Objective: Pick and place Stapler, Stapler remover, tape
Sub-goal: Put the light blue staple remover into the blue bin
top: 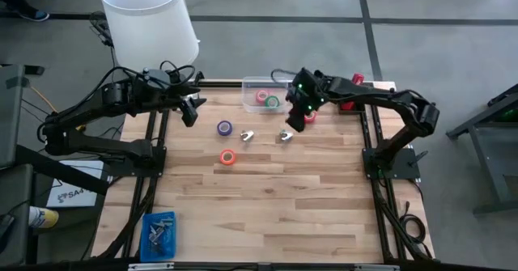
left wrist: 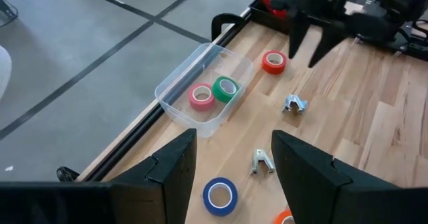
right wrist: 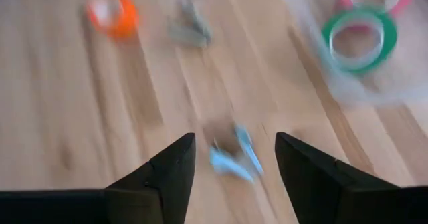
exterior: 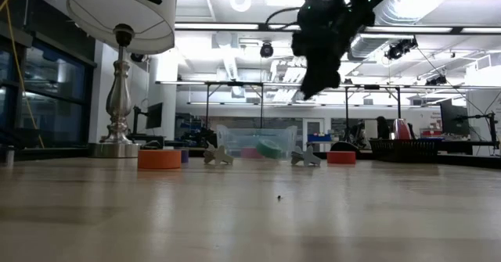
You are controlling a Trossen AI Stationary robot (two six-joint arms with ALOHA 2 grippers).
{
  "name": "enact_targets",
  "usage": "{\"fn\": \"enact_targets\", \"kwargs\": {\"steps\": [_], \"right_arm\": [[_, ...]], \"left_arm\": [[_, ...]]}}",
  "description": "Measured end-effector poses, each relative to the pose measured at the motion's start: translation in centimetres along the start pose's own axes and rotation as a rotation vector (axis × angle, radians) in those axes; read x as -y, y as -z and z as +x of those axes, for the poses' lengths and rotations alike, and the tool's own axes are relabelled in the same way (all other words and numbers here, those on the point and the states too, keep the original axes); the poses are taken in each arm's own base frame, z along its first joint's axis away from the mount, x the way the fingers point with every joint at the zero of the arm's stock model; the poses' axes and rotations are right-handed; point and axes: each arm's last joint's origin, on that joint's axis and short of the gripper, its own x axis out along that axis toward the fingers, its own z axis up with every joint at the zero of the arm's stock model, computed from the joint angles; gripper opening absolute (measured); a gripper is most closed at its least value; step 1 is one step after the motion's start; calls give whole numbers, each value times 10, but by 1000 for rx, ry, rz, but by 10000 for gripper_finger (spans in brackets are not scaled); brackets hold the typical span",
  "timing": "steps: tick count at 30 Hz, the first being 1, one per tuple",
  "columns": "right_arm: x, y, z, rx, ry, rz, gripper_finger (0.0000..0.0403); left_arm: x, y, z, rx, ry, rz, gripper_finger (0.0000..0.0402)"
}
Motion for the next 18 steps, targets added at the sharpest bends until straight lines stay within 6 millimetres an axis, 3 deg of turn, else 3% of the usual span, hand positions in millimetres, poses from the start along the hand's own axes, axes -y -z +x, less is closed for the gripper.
{"fn": "enact_targets", "kwargs": {"steps": [5,9,18], "right_arm": [[-7,15,9,-175,93,-210,218],[-12,16,17,-209,109,-377,249],[-20,24,52,-325,41,-604,293]], "left_arm": [[0,0,0,0,0,2,190],[0,0,0,0,0,2,190],[0,0,0,0,0,2,190]]}}
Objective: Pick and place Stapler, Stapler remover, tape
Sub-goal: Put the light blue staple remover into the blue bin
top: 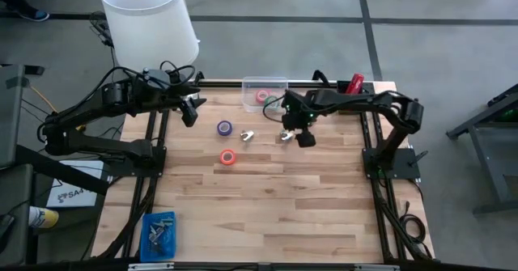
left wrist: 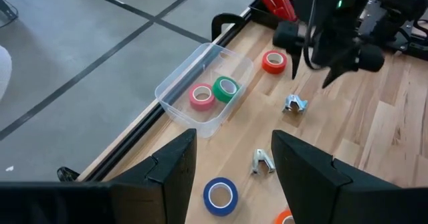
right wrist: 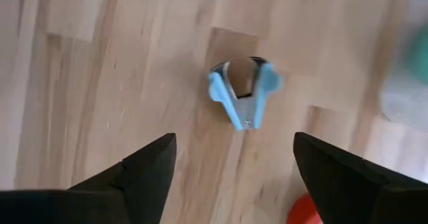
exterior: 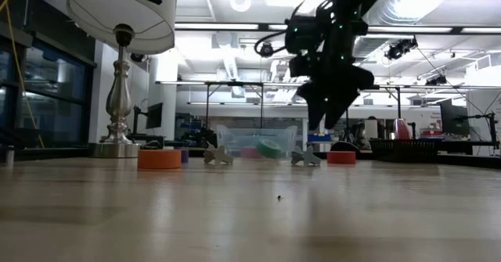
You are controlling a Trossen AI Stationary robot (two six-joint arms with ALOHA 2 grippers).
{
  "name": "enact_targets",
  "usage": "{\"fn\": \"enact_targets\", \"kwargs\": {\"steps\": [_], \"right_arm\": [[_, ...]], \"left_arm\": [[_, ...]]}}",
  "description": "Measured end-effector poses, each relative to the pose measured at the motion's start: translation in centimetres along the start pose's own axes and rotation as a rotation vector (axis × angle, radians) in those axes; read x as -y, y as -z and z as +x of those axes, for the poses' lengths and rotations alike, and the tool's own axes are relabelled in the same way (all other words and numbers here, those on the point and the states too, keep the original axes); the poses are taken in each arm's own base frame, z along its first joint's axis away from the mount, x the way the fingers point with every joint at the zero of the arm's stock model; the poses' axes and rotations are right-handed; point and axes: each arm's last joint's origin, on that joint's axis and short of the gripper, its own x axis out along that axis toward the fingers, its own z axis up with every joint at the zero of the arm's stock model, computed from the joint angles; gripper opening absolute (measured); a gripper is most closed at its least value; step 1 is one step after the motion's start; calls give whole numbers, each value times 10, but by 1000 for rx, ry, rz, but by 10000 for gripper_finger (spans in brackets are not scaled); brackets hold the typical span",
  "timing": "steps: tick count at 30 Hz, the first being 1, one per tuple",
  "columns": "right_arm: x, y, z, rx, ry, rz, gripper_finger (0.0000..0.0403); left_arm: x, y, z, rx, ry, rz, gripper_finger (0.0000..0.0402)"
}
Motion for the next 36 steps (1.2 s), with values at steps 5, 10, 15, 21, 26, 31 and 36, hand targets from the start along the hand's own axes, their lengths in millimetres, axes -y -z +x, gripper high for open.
{"fn": "enact_targets", "kwargs": {"steps": [5,10,15,21,26,31,36], "right_arm": [[0,-6,23,-22,4,-41,292],[4,-7,40,-47,30,-42,292],[5,-8,48,-44,28,-42,291],[5,-10,58,-27,-6,-45,291],[7,-13,63,-6,6,-46,290],[8,-13,63,-11,25,-36,270],[7,-11,63,-29,24,-35,226]], "left_arm": [[0,0,0,0,0,0,190],[0,0,0,0,0,0,190],[0,0,0,0,0,0,190],[0,0,0,0,0,0,190],[0,0,0,0,0,0,190],[0,0,0,0,0,0,190],[0,0,0,-1,1,0,190]]}}
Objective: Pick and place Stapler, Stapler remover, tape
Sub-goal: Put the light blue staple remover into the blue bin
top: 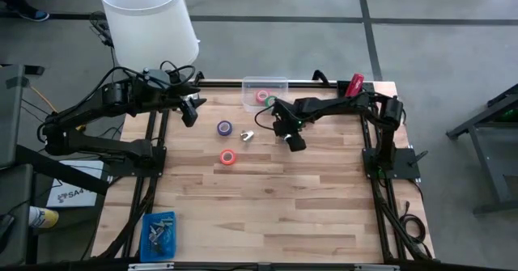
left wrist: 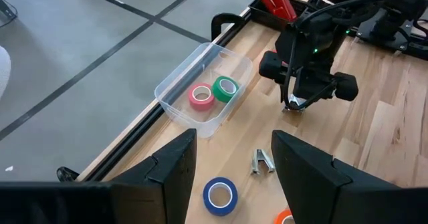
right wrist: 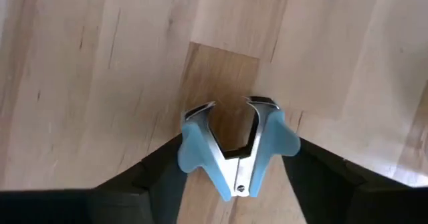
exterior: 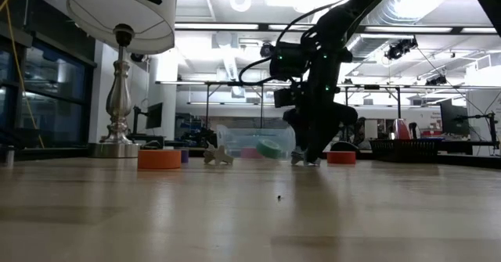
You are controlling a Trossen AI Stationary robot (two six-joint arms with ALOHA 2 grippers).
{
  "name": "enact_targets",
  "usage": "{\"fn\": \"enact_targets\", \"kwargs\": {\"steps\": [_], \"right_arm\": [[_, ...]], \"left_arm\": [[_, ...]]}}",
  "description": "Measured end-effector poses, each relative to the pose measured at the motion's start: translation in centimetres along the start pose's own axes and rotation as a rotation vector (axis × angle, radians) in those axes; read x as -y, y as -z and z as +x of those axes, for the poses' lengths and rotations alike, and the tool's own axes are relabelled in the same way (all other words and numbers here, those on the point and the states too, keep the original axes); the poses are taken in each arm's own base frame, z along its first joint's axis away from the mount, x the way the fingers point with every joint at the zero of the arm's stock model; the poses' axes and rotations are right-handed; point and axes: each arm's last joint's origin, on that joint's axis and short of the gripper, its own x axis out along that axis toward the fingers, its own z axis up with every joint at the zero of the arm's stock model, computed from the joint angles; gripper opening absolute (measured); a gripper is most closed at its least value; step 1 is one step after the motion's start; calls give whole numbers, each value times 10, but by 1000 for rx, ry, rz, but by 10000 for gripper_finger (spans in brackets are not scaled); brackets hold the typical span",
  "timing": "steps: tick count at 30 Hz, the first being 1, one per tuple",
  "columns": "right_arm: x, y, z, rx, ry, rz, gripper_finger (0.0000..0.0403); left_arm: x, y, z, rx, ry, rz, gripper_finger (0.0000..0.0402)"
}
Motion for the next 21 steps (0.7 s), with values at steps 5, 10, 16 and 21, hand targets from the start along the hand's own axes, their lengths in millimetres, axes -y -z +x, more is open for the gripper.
{"fn": "enact_targets", "kwargs": {"steps": [5,10,16,21], "right_arm": [[0,0,0,1,1,0,176],[0,0,0,1,1,0,128],[1,-2,0,24,11,78,93],[3,-7,-1,90,-13,240,93]], "left_arm": [[0,0,0,0,1,0,190],[0,0,0,0,1,0,190],[0,0,0,0,1,0,190],[0,0,0,0,2,0,190]]}}
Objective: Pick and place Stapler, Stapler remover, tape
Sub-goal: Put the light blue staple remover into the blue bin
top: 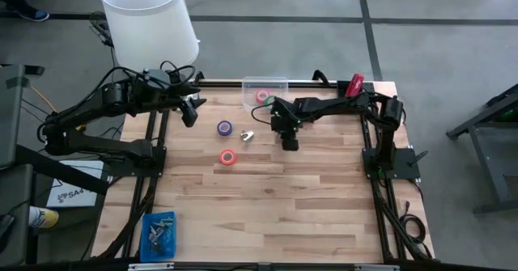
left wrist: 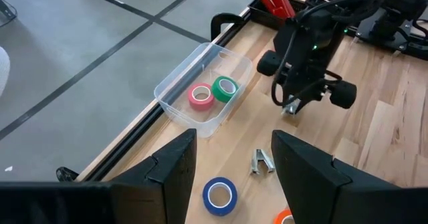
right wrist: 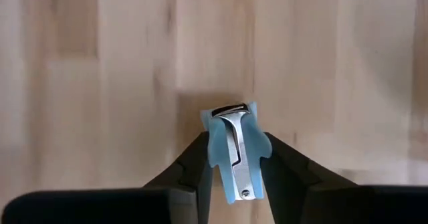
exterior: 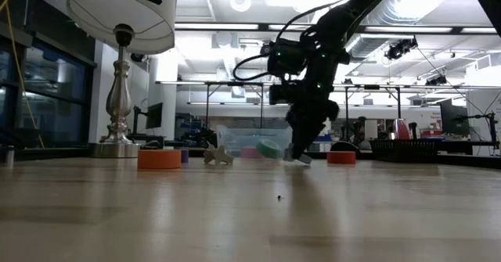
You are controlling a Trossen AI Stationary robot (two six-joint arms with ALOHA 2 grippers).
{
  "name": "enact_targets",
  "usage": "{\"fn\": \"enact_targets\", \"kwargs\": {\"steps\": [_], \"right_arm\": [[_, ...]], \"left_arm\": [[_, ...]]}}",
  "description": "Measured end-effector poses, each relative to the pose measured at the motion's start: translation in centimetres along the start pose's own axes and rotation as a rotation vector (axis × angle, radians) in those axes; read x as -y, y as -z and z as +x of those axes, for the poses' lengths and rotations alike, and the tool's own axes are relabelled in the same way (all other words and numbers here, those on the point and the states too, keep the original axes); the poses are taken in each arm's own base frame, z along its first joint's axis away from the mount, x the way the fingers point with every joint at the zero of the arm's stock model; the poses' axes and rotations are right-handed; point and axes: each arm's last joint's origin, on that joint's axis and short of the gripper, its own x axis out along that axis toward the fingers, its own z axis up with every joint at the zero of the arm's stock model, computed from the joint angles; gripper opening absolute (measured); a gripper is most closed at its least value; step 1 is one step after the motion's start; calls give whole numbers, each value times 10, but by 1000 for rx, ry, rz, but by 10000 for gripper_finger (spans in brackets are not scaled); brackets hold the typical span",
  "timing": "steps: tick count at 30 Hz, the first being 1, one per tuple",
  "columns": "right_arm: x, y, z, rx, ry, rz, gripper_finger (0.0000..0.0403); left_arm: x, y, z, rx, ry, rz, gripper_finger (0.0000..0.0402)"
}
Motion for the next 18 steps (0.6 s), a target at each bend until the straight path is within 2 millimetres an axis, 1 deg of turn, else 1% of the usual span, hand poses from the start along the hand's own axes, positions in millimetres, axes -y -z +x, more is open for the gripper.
{"fn": "enact_targets", "kwargs": {"steps": [6,9,11,14,18], "right_arm": [[-2,-11,-2,132,-138,185,93],[-2,-19,-8,221,-201,263,93],[-4,-27,-15,297,-241,282,93],[-7,-39,-32,423,-262,276,93],[-12,-52,-63,597,-276,252,93]], "left_arm": [[0,0,0,0,0,-7,190],[1,0,2,-4,1,-13,190],[1,0,3,-12,8,-12,190],[3,-2,7,-16,20,-12,190],[5,-2,13,-29,33,-4,190]]}}
